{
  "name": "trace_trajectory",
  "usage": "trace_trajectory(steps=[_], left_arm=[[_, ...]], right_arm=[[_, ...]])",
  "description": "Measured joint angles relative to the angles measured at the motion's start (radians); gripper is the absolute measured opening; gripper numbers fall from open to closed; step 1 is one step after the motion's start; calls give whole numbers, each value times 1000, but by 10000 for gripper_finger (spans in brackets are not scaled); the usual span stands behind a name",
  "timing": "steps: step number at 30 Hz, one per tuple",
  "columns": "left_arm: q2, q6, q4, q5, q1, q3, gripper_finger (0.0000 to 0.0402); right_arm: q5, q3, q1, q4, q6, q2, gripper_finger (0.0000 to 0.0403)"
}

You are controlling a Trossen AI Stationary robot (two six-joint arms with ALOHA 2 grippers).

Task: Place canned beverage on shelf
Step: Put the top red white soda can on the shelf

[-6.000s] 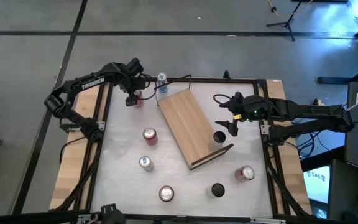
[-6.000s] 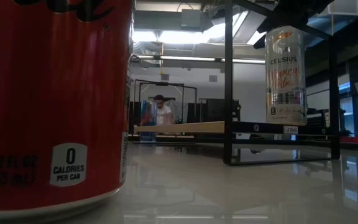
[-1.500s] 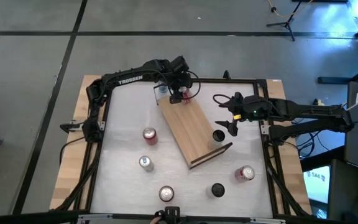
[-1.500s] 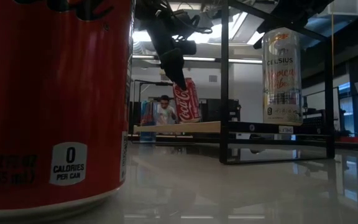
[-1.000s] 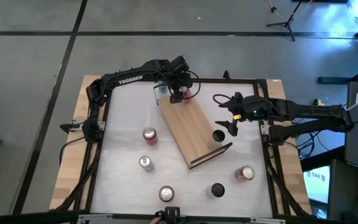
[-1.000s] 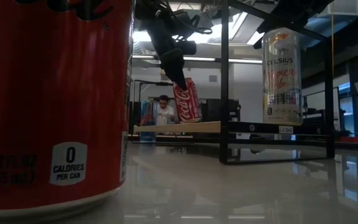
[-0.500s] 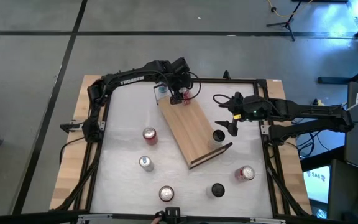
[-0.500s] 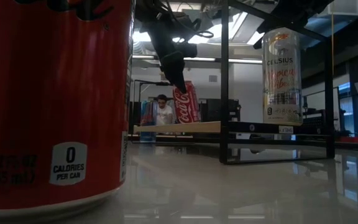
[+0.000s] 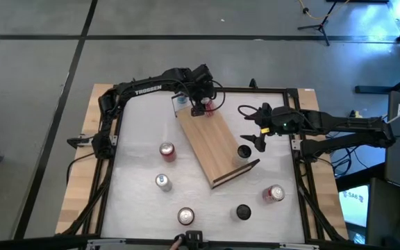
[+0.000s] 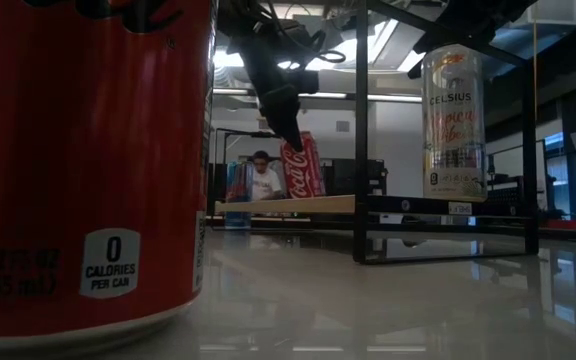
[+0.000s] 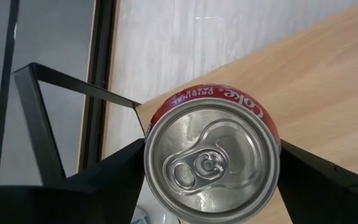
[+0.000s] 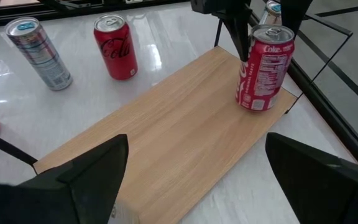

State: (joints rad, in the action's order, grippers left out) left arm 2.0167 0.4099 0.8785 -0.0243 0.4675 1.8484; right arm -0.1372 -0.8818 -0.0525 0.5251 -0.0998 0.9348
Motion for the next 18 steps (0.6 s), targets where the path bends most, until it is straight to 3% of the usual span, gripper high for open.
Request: trace_trajectory(steps=[18], left_arm=[[0,12,-28,12,-6,0,317]], right_arm=[[0,0,0,0,0,0,374]])
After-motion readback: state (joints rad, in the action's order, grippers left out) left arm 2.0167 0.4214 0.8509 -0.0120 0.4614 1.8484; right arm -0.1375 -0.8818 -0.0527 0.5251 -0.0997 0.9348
